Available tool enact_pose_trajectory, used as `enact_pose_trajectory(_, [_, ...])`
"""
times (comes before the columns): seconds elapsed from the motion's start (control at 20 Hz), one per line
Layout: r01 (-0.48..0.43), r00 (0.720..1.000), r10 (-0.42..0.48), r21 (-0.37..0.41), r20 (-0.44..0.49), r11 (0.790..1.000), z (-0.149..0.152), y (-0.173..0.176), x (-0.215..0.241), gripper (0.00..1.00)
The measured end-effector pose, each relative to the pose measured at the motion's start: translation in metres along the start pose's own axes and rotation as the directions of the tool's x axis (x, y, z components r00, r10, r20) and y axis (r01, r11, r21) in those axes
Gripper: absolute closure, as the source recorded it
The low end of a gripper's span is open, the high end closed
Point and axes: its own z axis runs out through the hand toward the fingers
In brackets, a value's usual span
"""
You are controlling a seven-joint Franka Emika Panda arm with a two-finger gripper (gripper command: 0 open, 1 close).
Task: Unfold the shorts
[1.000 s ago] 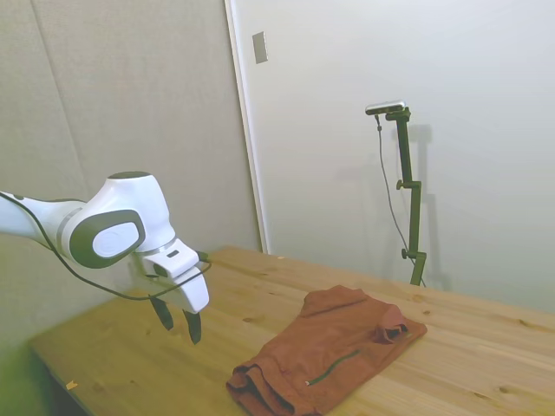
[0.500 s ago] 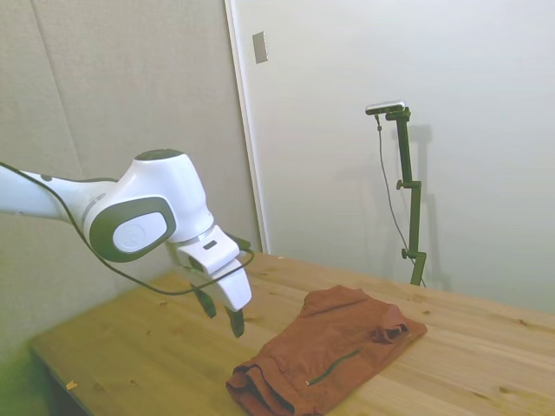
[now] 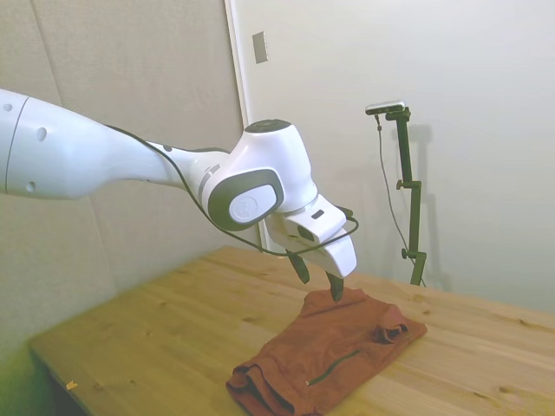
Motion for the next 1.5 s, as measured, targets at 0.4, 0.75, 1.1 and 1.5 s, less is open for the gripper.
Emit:
enact_pose_trajectory(0.4, [-0.138, 0.986, 0.146, 0.093, -0.081, 0.986, 0.039, 0.01, 0.051, 0.0])
enact_pose_trajectory(0.75, [-0.274, 0.957, 0.282, 0.108, -0.071, 0.956, 0.103, 0.011, 0.115, 0.0])
enact_pose_trajectory(1.1, [-0.321, 0.945, 0.325, 0.101, -0.032, 0.942, 0.144, -0.009, 0.121, 0.0])
enact_pose_trajectory(1.5, [-0.322, 0.946, 0.324, 0.079, -0.007, 0.943, 0.168, -0.012, 0.114, 1.0])
